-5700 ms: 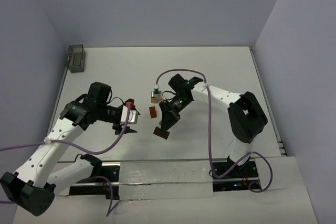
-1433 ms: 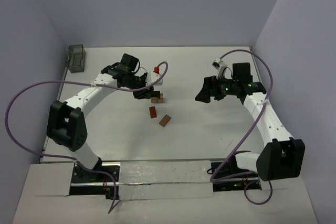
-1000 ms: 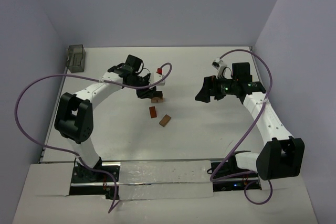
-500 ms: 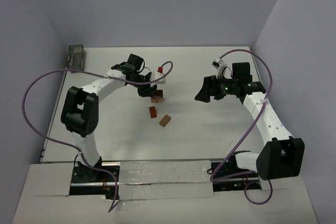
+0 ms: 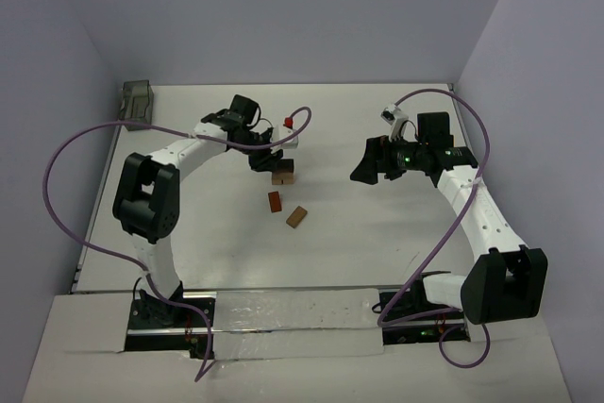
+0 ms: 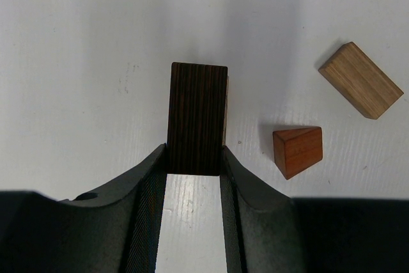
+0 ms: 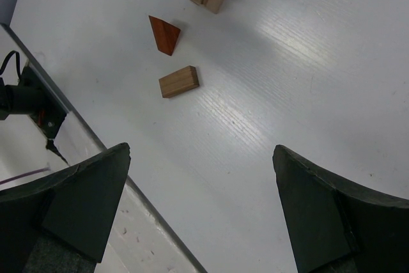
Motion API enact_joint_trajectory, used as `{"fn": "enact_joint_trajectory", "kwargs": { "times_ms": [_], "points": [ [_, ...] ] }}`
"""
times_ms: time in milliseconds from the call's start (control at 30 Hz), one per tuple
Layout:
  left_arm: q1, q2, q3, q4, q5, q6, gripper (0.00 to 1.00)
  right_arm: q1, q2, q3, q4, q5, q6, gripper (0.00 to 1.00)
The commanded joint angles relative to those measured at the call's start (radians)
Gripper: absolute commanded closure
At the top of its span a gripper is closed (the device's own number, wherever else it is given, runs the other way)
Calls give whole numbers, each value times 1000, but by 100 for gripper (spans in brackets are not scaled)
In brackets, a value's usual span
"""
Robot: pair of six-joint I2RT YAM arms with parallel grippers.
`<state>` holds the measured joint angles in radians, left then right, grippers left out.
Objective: Build the wood block tower
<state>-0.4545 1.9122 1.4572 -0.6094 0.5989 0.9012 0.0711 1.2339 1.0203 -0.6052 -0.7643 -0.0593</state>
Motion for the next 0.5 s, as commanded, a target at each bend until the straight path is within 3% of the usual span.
{"fn": "enact_joint_trajectory", "kwargs": {
  "times_ms": [0, 467],
  "points": [
    [7, 10, 50, 21, 52, 13, 79, -1, -5, 17, 39, -18, 6, 0],
    [7, 22, 45, 14, 52, 19, 75, -2, 4, 21, 39, -23, 6, 0]
  ]
}}
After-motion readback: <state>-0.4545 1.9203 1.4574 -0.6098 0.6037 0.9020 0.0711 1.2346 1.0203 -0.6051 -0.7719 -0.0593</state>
